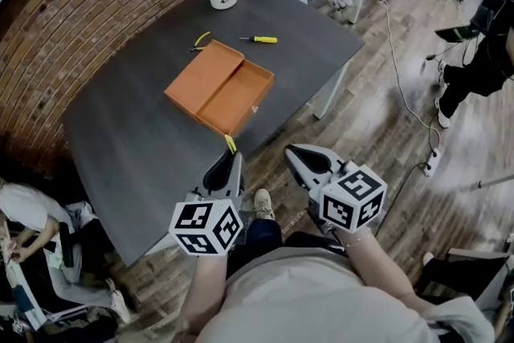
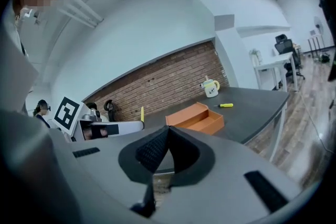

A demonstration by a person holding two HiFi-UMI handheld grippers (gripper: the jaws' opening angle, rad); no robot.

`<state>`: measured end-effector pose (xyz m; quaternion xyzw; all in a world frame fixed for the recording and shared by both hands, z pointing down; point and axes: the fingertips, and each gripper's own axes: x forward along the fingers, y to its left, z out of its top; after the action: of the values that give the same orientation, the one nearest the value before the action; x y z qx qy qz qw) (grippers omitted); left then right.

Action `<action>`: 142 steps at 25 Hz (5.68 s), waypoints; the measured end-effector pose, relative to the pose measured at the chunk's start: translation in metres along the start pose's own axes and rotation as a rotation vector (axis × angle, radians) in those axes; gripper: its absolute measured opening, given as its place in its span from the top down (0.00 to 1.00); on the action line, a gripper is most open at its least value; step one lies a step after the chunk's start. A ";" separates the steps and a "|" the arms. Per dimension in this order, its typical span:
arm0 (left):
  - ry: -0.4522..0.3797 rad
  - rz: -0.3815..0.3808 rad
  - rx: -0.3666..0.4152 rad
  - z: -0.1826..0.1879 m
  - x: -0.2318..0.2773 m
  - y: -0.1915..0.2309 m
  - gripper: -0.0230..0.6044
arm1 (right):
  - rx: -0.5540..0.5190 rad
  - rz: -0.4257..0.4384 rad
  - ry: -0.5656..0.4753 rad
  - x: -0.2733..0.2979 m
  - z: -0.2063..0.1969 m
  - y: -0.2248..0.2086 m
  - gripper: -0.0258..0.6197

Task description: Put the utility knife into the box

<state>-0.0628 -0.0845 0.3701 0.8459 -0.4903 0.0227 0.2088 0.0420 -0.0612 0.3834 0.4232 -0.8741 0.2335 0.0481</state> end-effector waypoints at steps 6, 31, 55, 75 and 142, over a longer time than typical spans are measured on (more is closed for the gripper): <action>-0.015 -0.030 0.012 0.034 0.038 0.039 0.86 | -0.007 -0.025 -0.008 0.049 0.025 -0.015 0.95; 0.053 -0.079 -0.030 0.048 0.115 0.109 0.86 | 0.041 -0.112 0.001 0.125 0.045 -0.062 0.95; 0.204 0.030 0.150 0.038 0.149 0.117 0.86 | 0.043 -0.003 0.085 0.148 0.067 -0.121 0.95; 0.467 -0.030 0.318 -0.022 0.192 0.103 0.86 | 0.184 0.010 0.157 0.156 0.038 -0.148 0.95; 0.546 -0.161 0.284 -0.022 0.224 0.085 0.81 | 0.192 0.027 0.093 0.153 0.051 -0.139 0.95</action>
<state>-0.0144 -0.2967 0.4728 0.8652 -0.3397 0.3006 0.2137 0.0566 -0.2680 0.4328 0.4030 -0.8501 0.3361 0.0446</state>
